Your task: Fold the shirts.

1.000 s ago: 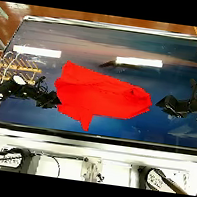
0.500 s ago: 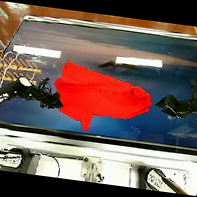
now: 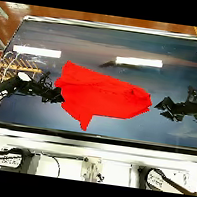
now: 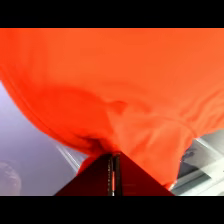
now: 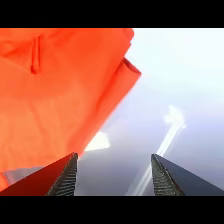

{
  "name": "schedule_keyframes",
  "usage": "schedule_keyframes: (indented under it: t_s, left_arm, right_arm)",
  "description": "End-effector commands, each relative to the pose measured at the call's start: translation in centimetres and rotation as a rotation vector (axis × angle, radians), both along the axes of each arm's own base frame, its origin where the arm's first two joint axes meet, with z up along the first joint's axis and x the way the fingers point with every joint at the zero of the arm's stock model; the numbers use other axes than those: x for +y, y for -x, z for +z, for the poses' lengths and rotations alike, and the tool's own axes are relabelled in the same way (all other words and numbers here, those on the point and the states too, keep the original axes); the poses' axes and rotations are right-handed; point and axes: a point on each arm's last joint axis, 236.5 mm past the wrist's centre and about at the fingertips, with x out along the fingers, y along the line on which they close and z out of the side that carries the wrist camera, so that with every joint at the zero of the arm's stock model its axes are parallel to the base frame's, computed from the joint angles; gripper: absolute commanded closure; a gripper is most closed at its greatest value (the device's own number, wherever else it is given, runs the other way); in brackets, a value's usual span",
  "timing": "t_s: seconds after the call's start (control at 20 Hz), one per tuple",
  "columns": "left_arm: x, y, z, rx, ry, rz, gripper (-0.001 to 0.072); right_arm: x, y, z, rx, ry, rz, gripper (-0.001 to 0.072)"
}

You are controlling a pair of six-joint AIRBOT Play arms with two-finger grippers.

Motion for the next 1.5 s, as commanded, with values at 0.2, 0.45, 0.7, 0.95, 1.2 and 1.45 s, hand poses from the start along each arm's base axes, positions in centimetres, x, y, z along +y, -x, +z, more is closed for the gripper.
schedule_keyframes:
  t_s: [0.2, 0.45, 0.7, 0.95, 1.2, 1.45]
  left_arm:
    - [-0.2, -1.6, 3.5, -0.091, 0.009, -0.016, 0.0671]
    - [-0.4, -2.5, 5.0, -0.124, 0.015, -0.026, 0.0671]
    - [-0.3, -2.7, 5.2, -0.133, 0.013, -0.024, 0.0671]
    - [-0.6, -3.7, 8.9, -0.258, 0.008, -0.09, 0.0674]
    - [1.9, -7.2, 31.5, -0.911, -0.151, -0.016, 0.0673]
    - [4.6, 7.3, 63.4, -1.764, -0.177, 0.24, 0.0672]
  right_arm:
    - [3.7, -2.1, -6.0, 0.056, 0.043, 0.027, 0.0137]
    - [5.0, -2.2, -8.2, 0.108, 0.027, -0.012, 0.0136]
    - [5.5, -4.1, -7.9, 0.063, -0.022, -0.094, 0.0484]
    - [7.3, -4.1, -5.3, 0.0, -0.077, 0.017, 0.0646]
    - [8.2, -7.7, 15.9, -0.59, 0.09, 0.381, 0.0646]
    - [7.7, 0.3, 49.4, -1.431, 0.408, 0.227, 0.0646]
